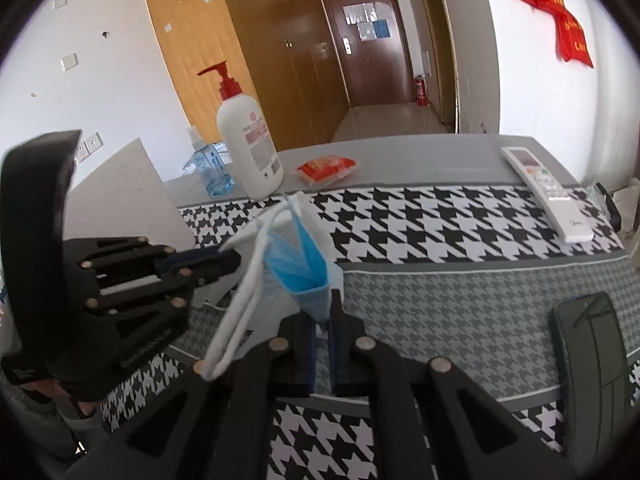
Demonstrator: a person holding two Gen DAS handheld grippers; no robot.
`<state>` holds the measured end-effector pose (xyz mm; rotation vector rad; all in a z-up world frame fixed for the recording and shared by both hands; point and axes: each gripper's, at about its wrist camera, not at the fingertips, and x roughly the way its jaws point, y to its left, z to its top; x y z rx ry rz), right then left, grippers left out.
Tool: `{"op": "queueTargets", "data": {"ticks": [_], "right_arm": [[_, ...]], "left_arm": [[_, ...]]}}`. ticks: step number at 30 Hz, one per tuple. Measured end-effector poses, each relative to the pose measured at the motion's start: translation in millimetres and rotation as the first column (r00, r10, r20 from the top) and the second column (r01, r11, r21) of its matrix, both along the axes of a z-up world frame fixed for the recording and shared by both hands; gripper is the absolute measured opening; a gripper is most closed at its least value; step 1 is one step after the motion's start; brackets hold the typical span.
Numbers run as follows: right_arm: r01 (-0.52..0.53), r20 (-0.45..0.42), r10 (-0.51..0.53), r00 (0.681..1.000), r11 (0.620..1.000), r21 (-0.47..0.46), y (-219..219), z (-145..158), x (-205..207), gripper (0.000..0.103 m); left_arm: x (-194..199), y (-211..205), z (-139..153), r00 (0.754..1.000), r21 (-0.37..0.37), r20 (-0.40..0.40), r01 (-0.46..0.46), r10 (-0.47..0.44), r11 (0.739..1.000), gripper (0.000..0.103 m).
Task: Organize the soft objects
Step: 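Carry both held masks up and over the white foam box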
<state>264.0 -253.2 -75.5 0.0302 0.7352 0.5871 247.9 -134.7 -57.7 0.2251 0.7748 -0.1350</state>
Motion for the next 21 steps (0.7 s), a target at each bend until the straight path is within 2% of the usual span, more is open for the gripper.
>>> {"op": "queueTargets", "data": {"ticks": [11,21], "right_arm": [[0.012,0.084,-0.012,0.996,1.0,0.006,7,37,-19,0.006],[0.015,0.159,-0.018,0.987,1.0,0.019,17,68,-38,0.006]], "left_arm": [[-40,14,47,0.991,-0.058,0.131,0.021,-0.013,0.998,0.004],[-67,41,72,0.976,-0.112,0.217,0.003,0.021,0.994,0.004]]}}
